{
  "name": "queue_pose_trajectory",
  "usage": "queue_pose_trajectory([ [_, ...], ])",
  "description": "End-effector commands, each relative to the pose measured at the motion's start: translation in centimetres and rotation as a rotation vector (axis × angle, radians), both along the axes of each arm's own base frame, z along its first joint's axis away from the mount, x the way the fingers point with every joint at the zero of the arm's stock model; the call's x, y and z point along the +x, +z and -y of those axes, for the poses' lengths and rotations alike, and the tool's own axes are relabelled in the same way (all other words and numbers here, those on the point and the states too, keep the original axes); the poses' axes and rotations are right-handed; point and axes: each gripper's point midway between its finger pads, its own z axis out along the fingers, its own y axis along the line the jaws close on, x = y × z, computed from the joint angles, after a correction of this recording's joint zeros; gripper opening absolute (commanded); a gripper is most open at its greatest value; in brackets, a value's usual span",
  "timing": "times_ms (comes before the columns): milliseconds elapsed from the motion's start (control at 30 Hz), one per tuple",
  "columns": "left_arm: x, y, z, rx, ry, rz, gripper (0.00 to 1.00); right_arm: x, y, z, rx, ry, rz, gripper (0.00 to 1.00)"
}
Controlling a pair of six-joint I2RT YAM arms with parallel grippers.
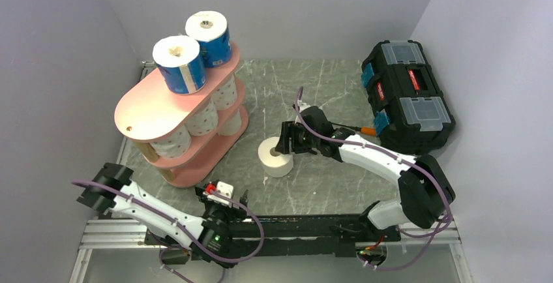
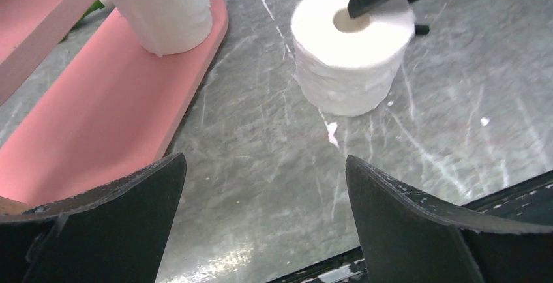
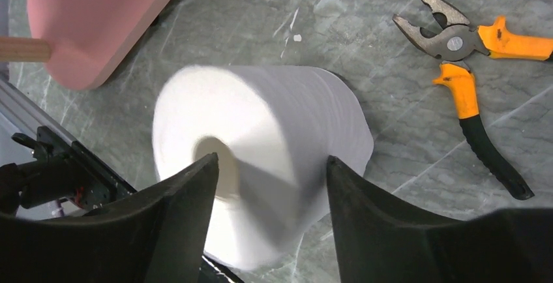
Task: Place and organize the paper towels onto the shelf
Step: Place the paper towel at the center of the board.
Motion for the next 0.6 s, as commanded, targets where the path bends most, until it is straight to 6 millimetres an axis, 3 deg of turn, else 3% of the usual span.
queue_pose_trajectory([
  [0,0.5,2.9,0.6,-0.050,0.015,-0.008,0.99,0.9,3.7,-0.5,0.053,0.001,0.094,0.69],
  [133,1.2,4.5,1.7,0.035,0.030,-0.021,0.99,1.1,5.3,0.0,0.073,-0.035,0.136,0.97],
  [167,1.4,4.7,2.0,0.039,0.029,-0.029,0.99,1.1,5.8,0.2,0.081,-0.042,0.147,0.99],
  [300,2.6,5.3,4.3,0.090,-0.111,-0.054,0.99,1.2,7.1,0.8,0.095,-0.077,0.183,1.00],
  [333,2.6,6.1,5.2,-0.010,-0.150,-0.064,0.99,1.3,7.4,1.1,0.096,-0.087,0.192,1.00],
  [433,3.8,9.4,4.4,-0.115,-0.168,0.015,0.99,1.1,8.1,1.6,0.106,-0.102,0.219,1.00],
  [567,4.3,12.6,3.1,-0.084,-0.106,0.021,0.99,0.9,8.8,1.8,0.127,-0.100,0.243,1.00],
])
